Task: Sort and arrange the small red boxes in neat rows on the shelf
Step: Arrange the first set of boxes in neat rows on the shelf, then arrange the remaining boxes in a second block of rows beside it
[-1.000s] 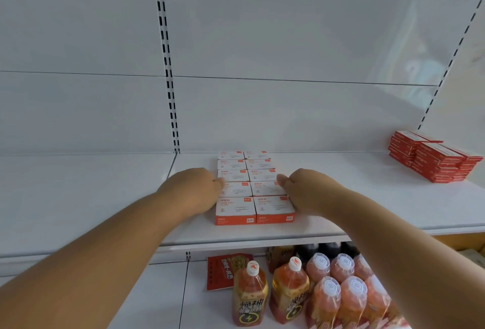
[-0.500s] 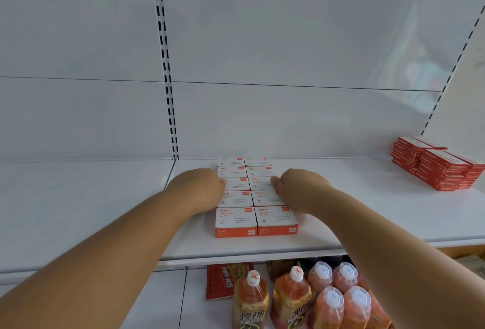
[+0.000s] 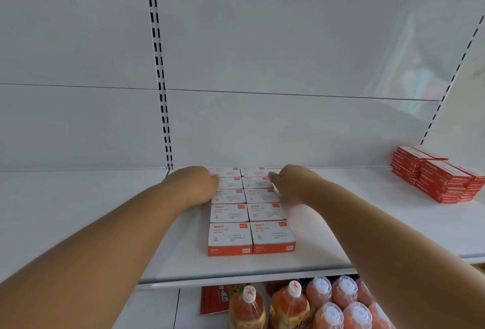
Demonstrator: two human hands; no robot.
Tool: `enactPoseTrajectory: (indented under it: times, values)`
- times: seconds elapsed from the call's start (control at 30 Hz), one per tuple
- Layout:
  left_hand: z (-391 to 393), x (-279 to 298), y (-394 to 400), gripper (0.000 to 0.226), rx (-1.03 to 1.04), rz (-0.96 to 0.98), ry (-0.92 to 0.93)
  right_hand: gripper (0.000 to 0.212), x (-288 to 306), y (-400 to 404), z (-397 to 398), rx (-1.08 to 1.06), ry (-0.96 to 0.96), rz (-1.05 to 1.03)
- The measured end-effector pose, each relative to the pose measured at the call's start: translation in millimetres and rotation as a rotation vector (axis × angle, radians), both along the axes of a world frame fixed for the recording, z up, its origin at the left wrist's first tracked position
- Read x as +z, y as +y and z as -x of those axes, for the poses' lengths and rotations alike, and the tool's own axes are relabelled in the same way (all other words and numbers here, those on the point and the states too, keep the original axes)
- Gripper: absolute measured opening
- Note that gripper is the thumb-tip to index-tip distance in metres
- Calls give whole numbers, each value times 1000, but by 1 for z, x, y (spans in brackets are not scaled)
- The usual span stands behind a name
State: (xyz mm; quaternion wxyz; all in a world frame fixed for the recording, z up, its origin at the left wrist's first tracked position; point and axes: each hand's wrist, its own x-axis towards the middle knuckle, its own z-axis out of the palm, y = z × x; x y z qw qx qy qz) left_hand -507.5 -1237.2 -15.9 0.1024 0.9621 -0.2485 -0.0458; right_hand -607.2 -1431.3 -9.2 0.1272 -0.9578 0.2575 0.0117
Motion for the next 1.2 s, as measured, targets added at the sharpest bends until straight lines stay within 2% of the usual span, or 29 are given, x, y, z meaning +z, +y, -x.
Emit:
enactPoseTrajectory:
  times: [0.3, 0.43, 0.53, 0.77, 0.97, 1.1, 1.2]
  values:
    - [-10, -10, -4, 41, -46, -2, 9, 44, -10, 0, -7, 91, 45, 89]
    - [-16, -4, -4, 46, -69, 1, 69, 43, -8, -3, -10, 77, 8, -7]
    - [-24, 1, -5, 52, -47, -19, 48, 46, 0, -11, -14, 54, -2, -95]
    - [-42, -8, -12, 43, -62, -36, -6, 45, -8, -15, -37, 76, 75, 57]
    - [-43, -9, -12, 41, -102, -20, -9, 45, -4, -13, -36, 77, 93, 72]
    - [-32, 6, -11, 37, -49, 44, -231, 39, 12, -13, -25, 22, -8, 138]
    - [-3, 23, -20, 34, -141, 105, -389, 48, 27, -16, -3, -46, -142, 201]
